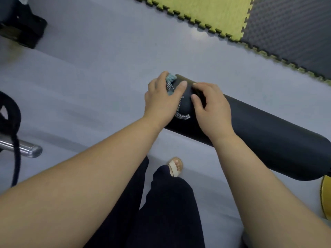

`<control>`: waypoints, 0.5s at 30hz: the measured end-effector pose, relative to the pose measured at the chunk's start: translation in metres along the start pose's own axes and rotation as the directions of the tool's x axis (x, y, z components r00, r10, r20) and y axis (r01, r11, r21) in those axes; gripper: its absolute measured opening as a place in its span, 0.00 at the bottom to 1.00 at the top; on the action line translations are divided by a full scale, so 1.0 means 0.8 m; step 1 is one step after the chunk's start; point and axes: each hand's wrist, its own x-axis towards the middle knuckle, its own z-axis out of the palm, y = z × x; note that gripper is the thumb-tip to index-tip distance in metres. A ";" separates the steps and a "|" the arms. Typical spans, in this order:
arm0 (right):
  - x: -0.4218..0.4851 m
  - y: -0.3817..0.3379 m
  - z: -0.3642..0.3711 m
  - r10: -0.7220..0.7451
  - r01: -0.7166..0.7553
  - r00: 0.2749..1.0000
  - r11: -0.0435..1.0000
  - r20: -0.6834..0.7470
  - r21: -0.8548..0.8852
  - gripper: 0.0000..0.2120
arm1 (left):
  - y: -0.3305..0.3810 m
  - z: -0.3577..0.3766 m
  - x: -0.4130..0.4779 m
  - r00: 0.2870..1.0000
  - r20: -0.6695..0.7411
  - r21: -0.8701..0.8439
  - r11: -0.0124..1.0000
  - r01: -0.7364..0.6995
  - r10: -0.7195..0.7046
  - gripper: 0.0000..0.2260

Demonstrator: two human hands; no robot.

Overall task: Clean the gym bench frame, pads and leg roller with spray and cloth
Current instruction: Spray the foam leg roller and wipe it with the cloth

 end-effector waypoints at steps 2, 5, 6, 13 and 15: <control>-0.002 0.007 -0.001 0.052 -0.035 0.992 0.988 -0.117 0.148 0.12 | 0.005 0.003 0.014 0.999 -0.050 0.087 0.996 -0.001 0.006 0.21; -0.005 0.007 0.002 0.231 -0.092 0.945 0.867 -0.231 0.490 0.14 | 0.011 -0.001 0.050 0.999 0.032 0.011 1.000 -0.002 0.002 0.17; -0.003 0.006 0.003 0.288 -0.099 0.925 0.813 -0.248 0.574 0.15 | 0.010 -0.002 0.060 0.999 0.042 -0.023 1.000 -0.015 0.016 0.16; -0.022 -0.004 0.009 0.396 -0.073 0.889 0.618 -0.231 0.782 0.16 | -0.012 -0.003 -0.019 0.854 -0.215 0.176 0.879 -0.444 0.474 0.14; -0.025 -0.006 0.007 0.413 -0.081 0.887 0.578 -0.205 0.812 0.16 | -0.008 0.004 -0.028 0.776 -0.134 0.261 0.777 -0.572 0.616 0.14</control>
